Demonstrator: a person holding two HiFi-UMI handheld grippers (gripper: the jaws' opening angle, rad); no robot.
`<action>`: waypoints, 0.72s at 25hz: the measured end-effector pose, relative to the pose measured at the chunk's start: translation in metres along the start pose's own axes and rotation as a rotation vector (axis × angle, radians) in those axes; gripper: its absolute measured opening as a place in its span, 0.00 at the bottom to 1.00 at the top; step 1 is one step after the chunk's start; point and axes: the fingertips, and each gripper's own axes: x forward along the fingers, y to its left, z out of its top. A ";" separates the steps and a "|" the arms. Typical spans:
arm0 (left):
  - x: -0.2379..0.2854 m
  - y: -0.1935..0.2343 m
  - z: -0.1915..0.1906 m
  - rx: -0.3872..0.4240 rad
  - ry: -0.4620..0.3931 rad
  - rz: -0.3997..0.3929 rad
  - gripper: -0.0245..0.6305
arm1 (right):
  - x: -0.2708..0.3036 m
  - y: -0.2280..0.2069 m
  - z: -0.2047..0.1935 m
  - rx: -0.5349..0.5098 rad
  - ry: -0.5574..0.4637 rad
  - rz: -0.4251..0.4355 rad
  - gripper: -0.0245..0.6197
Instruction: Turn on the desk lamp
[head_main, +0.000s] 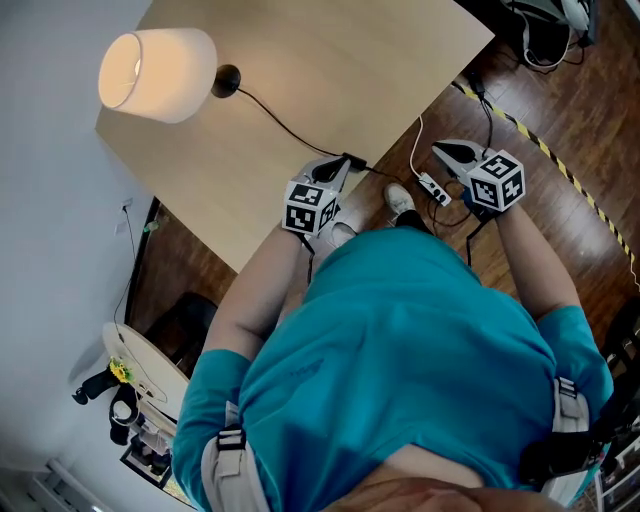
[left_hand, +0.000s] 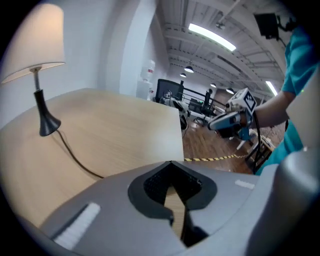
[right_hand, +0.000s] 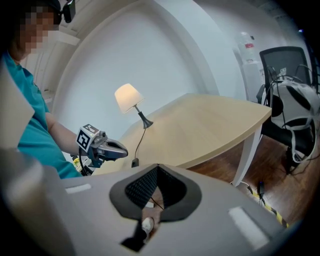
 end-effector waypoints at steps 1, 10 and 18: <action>-0.013 0.001 0.003 -0.039 -0.036 0.008 0.04 | 0.001 0.003 0.001 -0.008 0.004 0.012 0.04; -0.144 0.001 -0.067 -0.450 -0.264 0.214 0.04 | 0.035 0.066 0.009 -0.139 0.094 0.203 0.04; -0.267 -0.037 -0.146 -0.590 -0.513 0.397 0.04 | 0.050 0.184 -0.005 -0.356 0.153 0.355 0.04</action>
